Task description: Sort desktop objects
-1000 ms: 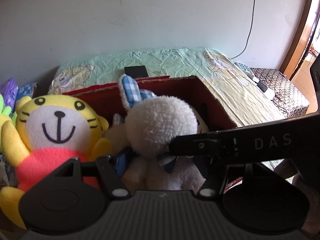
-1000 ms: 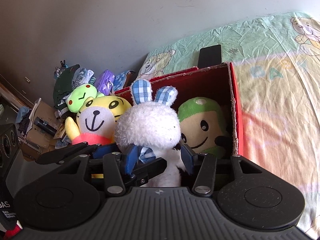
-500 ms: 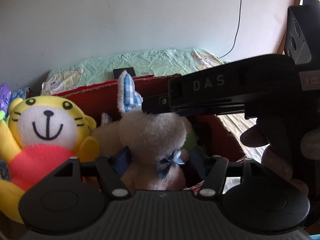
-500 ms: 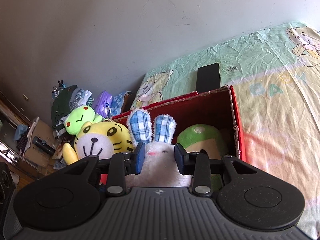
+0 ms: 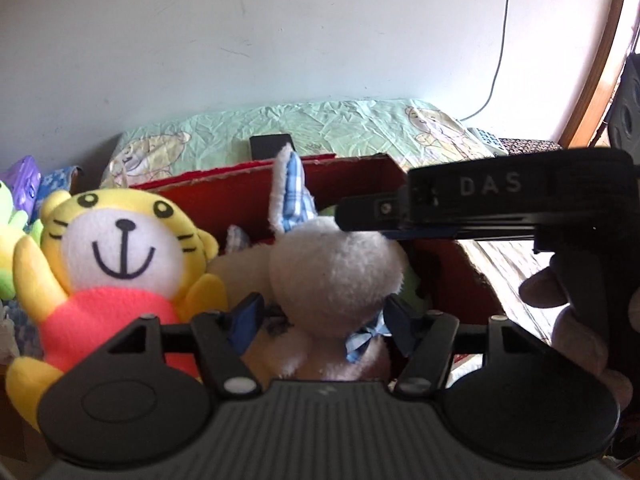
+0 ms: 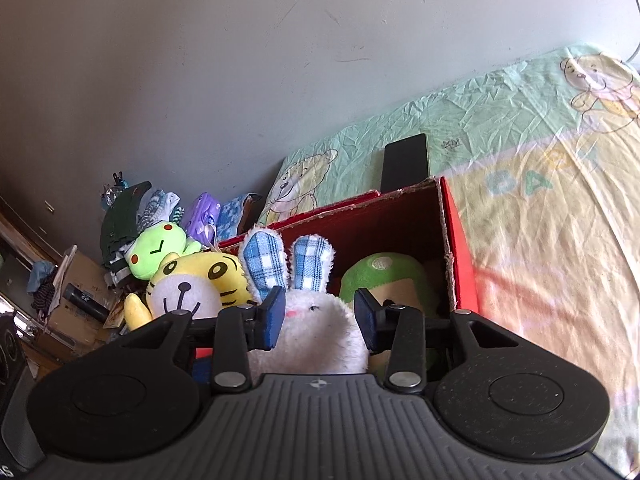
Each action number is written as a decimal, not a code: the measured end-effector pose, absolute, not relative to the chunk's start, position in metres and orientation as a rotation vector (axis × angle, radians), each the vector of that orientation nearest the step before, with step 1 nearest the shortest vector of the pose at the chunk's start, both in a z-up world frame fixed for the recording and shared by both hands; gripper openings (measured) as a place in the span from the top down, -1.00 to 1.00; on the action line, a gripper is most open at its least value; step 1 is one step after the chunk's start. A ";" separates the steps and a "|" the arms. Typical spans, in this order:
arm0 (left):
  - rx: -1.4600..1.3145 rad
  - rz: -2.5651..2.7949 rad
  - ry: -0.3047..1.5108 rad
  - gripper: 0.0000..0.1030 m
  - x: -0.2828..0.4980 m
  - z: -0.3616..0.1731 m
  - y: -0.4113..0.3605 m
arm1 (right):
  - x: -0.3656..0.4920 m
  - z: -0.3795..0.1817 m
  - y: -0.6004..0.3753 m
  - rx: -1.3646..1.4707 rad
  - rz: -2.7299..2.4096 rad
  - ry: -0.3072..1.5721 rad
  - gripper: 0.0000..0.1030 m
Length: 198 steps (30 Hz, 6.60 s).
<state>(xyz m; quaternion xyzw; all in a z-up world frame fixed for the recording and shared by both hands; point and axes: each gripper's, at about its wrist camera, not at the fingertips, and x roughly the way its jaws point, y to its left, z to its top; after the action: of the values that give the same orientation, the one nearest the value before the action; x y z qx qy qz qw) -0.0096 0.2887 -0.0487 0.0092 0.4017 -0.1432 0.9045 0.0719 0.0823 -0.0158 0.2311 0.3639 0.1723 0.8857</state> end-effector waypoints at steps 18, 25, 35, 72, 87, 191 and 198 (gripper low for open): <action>0.067 -0.166 0.792 -0.55 -0.021 -0.020 0.295 | 0.044 -0.003 0.080 0.439 0.233 0.740 0.14; 0.084 -0.080 0.821 -0.56 -0.019 -0.021 0.298 | 0.035 0.001 0.086 0.378 0.188 0.724 -0.02; 0.058 0.034 0.886 -0.57 -0.020 -0.034 0.309 | 0.026 -0.005 0.099 0.311 0.137 0.773 -0.09; 0.145 0.184 0.900 -0.99 -0.025 -0.019 0.311 | 0.018 0.016 0.108 0.262 -0.019 0.858 -0.77; 0.113 0.217 0.906 -0.99 -0.026 -0.018 0.311 | 0.017 0.018 0.106 0.224 -0.021 0.844 -0.73; 0.104 0.300 0.935 -0.99 -0.010 -0.018 0.335 | 0.053 0.018 0.146 0.103 -0.057 0.834 -0.75; 0.107 0.323 0.913 -0.99 -0.012 -0.015 0.343 | 0.052 0.020 0.156 0.077 -0.063 0.821 -0.75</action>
<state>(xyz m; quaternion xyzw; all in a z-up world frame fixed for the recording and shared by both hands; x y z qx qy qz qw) -0.0122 0.3429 -0.0147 0.0516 0.4386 0.1550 0.8837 0.0522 0.1563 0.0204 0.0374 0.3991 -0.0306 0.9156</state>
